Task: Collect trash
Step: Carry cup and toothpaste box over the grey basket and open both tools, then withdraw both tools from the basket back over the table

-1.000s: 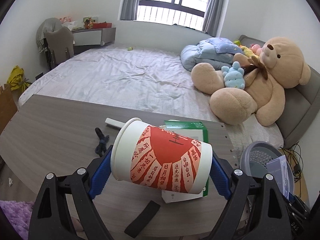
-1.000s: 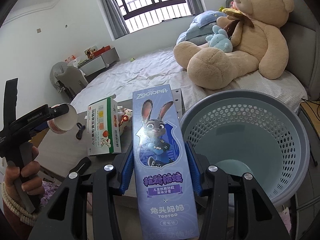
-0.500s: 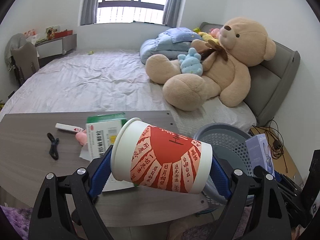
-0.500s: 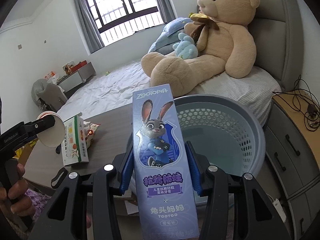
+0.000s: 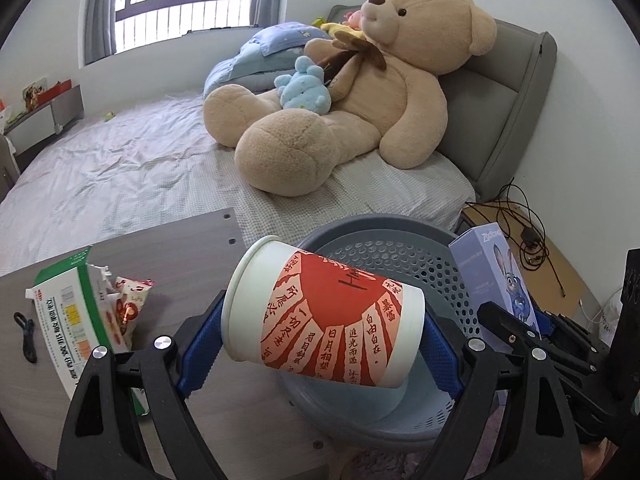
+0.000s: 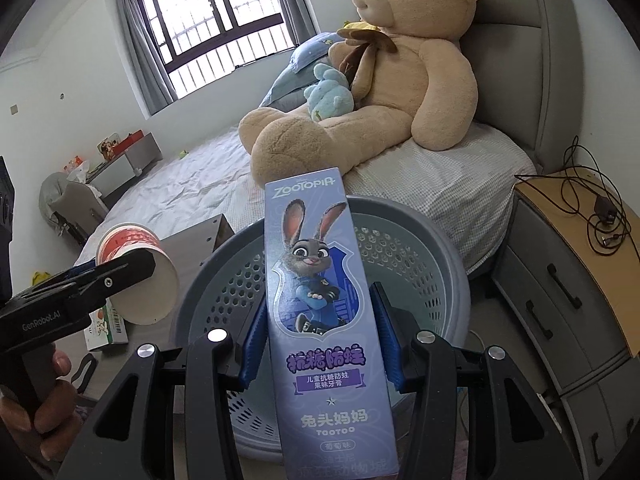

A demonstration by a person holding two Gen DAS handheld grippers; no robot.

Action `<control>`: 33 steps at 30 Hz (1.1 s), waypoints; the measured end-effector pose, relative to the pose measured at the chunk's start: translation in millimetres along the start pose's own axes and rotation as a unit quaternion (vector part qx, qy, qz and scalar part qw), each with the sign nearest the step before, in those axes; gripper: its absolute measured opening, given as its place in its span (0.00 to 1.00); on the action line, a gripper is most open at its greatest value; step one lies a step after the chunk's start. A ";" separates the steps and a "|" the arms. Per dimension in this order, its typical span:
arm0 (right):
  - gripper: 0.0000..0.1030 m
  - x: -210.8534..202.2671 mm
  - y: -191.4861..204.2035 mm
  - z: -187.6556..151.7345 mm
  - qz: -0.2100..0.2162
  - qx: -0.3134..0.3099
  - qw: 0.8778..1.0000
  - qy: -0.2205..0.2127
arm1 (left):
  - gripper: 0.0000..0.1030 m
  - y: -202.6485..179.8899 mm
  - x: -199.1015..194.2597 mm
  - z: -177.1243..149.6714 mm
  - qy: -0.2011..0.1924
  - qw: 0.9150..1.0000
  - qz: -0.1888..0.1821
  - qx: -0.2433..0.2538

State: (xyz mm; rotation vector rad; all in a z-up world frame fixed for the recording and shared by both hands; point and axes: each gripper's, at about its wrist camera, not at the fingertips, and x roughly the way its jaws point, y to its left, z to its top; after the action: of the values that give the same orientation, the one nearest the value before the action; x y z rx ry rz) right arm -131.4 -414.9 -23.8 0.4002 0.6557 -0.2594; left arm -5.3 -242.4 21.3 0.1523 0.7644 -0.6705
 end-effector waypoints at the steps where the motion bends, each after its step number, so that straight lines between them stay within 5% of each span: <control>1: 0.45 2.2 -2.1 0.4 -0.001 0.001 1.000 0.003 | 0.82 -2.4 5.1 1.4 0.003 1.000 -0.004 0.002; 9: 0.46 2.3 -12.3 1.6 -0.008 0.010 1.000 -0.003 | 0.83 -11.9 22.0 3.7 0.012 1.000 -0.022 0.004; 14: 0.64 -7.8 -15.3 -1.7 -0.010 0.023 0.999 -0.024 | 0.88 -17.8 21.2 1.3 0.018 1.000 -0.007 0.019; 33: 0.64 -20.2 -25.1 -12.1 -0.011 0.041 0.999 -0.021 | 0.92 -17.8 2.9 -6.0 0.014 0.999 0.026 0.015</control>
State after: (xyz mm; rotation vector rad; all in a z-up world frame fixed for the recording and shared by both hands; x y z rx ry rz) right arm -162.3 -429.8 -26.6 0.4656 0.6089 -0.3155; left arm -18.2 -255.7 16.9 0.2075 0.7746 -0.6318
